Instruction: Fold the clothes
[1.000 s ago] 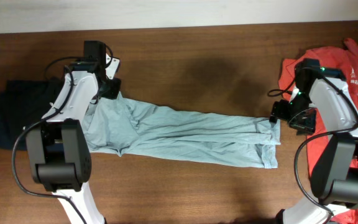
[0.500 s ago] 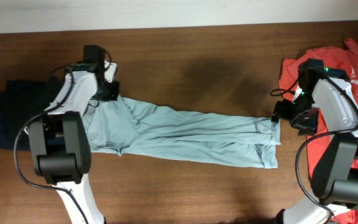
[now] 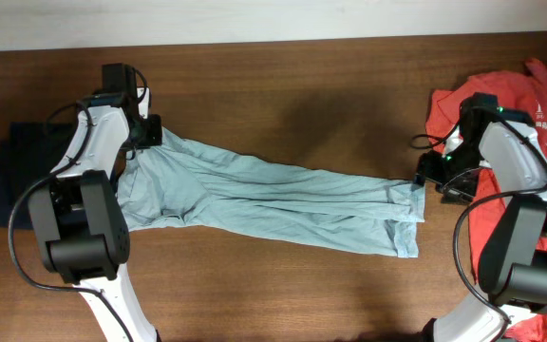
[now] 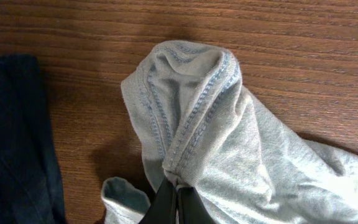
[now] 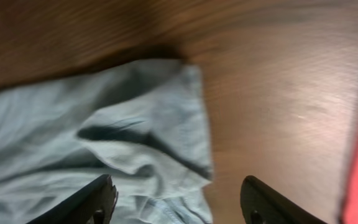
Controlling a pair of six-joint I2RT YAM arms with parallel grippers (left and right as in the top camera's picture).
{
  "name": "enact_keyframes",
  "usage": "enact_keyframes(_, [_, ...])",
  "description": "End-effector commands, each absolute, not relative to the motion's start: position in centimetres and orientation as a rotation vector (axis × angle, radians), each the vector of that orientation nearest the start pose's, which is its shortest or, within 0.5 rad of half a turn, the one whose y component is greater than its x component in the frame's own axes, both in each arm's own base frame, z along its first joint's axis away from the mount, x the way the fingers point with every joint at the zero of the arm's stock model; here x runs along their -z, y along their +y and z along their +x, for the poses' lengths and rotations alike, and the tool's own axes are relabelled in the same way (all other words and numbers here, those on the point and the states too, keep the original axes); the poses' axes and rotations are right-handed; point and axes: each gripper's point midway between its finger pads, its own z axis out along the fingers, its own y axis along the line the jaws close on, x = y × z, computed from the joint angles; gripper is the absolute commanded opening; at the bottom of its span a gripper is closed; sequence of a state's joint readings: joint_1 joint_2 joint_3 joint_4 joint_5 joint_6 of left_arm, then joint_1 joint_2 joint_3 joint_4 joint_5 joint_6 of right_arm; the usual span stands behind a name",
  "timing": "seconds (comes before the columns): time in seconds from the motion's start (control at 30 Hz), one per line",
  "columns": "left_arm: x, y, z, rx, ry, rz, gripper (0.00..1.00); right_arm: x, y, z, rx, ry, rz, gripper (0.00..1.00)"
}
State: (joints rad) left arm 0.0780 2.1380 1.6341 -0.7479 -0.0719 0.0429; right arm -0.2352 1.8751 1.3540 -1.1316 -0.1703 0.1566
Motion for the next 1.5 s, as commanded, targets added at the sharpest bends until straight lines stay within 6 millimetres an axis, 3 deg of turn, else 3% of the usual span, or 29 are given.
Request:
enact_keyframes(0.0, [-5.3,5.4,48.7,-0.147,2.784,-0.091,0.00,-4.0,-2.6,31.6,-0.469,3.149,0.531,0.68])
enact_keyframes(0.2, [-5.3,5.4,48.7,-0.148,2.784,-0.091,0.00,-2.4,-2.6,31.5,-0.461,3.132,0.482,0.68])
enact_keyframes(0.3, [-5.3,5.4,48.7,-0.147,2.784,-0.091,0.00,-2.4,-0.9,32.2,-0.597,3.085,0.382,0.62])
enact_keyframes(0.43, [-5.3,5.4,48.7,-0.147,2.784,-0.091,0.00,-2.4,0.2,32.8,-0.604,3.070,0.315,0.58])
enact_keyframes(0.5, [-5.3,5.4,48.7,-0.147,2.784,-0.091,0.00,-2.4,0.6,32.9,-0.599,3.069,0.292,0.52])
enact_keyframes(0.57, [-5.3,5.4,48.7,-0.147,2.784,-0.091,0.00,-2.3,0.7,33.0,-0.563,3.080,0.286,0.40])
enact_keyframes(0.77, [-5.3,5.4,48.7,-0.147,2.784,-0.091,0.00,-1.4,-3.0,31.5,-0.209,3.150,0.538,0.04])
enact_keyframes(0.9, [-5.3,5.4,48.7,-0.148,2.784,-0.091,0.00,-1.4,-6.8,29.0,0.035,3.168,0.832,0.04])
enact_keyframes(1.2, [-5.3,5.8,48.8,-0.138,2.771,-0.175,0.00,-1.5,-9.1,27.8,0.020,3.122,1.063,0.04])
enact_keyframes(1.37, [-5.3,7.1,48.7,-0.066,2.761,-0.277,0.00,-1.7,-8.8,26.7,0.015,3.158,1.102,0.05])
enact_keyframes(1.4, [-5.3,7.1,48.7,-0.056,2.761,-0.278,0.00,-1.8,-8.7,26.4,0.015,3.168,1.105,0.09])
enact_keyframes(1.43, [-5.3,7.0,48.7,-0.045,2.760,-0.275,0.00,-1.8,-8.4,27.0,-0.044,3.178,1.013,0.27])
enact_keyframes(1.47, [-5.3,7.0,48.7,-0.045,2.760,-0.275,0.00,-1.9,-7.7,27.9,-0.134,3.168,0.922,0.39])
